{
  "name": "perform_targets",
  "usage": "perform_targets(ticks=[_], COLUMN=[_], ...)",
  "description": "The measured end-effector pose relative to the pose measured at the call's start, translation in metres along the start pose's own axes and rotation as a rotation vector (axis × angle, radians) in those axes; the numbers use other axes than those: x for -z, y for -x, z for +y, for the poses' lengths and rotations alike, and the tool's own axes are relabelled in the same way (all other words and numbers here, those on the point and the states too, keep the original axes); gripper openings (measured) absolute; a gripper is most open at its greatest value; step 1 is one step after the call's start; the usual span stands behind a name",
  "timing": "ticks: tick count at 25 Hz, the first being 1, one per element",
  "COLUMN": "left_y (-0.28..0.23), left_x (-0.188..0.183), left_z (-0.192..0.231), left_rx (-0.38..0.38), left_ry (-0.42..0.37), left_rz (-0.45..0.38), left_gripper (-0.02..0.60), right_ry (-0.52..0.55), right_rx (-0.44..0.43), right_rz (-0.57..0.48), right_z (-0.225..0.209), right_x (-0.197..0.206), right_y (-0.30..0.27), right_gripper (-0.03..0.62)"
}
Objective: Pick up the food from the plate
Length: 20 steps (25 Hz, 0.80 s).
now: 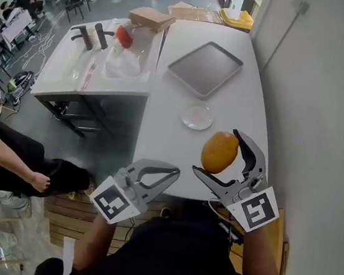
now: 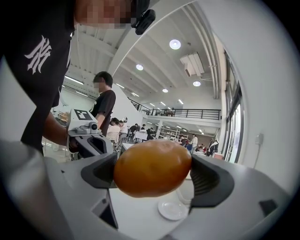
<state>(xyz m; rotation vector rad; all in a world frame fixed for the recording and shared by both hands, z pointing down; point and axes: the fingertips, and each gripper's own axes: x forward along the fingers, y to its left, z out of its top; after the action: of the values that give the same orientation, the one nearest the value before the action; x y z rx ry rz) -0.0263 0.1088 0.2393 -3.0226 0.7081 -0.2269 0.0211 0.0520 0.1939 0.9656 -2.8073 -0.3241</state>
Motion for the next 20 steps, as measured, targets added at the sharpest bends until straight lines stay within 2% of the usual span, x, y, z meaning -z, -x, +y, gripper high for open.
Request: perform_targets(ticks=[5,10,20], left_y=[0.003,0.011,0.022], left_x=[-0.013,-0.021,-0.014], left_z=[-0.007,-0.013,-0.012], left_rx=[-0.006,-0.018,-0.028], left_ry=[-0.038,-0.04,-0.007], left_rz=[-0.013,-0.029,-0.037], left_gripper=[0.003,0.003,0.003], right_ry=[-0.04,-0.055,-0.095], right_rx=[0.066,0.108,0.077], right_rz=[-0.033,-0.039,-0.033], right_z=[0.004,0.009,0.032], right_x=[-0.009,-0.017,-0.013], right_y=[0.034,0.063,0.071], right_gripper=[0.445,0.445,0.445])
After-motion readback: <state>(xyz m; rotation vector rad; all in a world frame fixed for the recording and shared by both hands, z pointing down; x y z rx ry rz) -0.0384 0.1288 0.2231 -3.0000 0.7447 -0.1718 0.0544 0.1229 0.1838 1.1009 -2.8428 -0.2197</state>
